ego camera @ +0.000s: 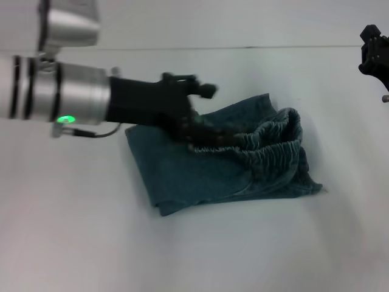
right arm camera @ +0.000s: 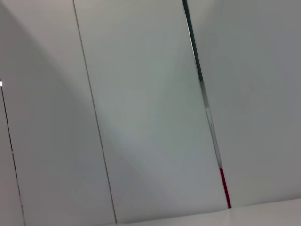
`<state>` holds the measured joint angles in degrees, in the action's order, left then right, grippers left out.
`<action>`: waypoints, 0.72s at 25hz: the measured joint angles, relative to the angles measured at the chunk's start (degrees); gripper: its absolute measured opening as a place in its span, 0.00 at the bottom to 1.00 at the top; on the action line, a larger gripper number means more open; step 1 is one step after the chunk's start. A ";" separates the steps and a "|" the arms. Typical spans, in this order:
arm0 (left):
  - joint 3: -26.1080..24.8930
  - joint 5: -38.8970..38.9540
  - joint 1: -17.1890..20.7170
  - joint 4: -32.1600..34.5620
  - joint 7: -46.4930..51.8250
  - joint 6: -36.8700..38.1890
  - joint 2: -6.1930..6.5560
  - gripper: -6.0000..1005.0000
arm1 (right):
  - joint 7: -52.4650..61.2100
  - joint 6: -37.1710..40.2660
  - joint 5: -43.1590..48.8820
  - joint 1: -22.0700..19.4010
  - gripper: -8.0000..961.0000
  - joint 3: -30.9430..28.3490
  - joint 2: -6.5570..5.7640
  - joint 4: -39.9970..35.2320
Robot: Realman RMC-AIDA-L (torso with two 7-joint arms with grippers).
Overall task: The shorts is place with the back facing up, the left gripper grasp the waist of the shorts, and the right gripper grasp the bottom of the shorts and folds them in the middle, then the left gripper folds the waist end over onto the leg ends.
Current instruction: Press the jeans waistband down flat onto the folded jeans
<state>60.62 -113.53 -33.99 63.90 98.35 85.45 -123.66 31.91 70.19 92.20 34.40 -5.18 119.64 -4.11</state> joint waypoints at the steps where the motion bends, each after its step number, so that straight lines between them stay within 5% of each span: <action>1: -1.51 -1.48 0.42 0.30 0.57 1.13 0.22 0.94 | 0.00 0.00 0.01 -0.02 0.03 0.03 -0.01 0.00; 7: -3.92 -11.38 1.27 -1.33 4.24 0.20 1.11 0.94 | 0.44 0.32 0.69 -0.37 0.03 1.86 -0.07 -0.10; 12: -3.62 -19.17 -1.79 -6.69 6.37 -4.45 0.73 0.94 | 0.54 0.57 0.71 -0.89 0.03 2.48 -0.13 -0.11; 18: -2.27 -19.83 -5.63 -10.91 5.95 -5.57 0.07 0.93 | 0.57 0.40 0.66 -1.09 0.03 2.70 -0.16 -0.17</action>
<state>58.35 -133.36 -39.62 52.99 104.30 79.87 -123.59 32.48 70.59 92.86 33.31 -2.48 119.48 -4.28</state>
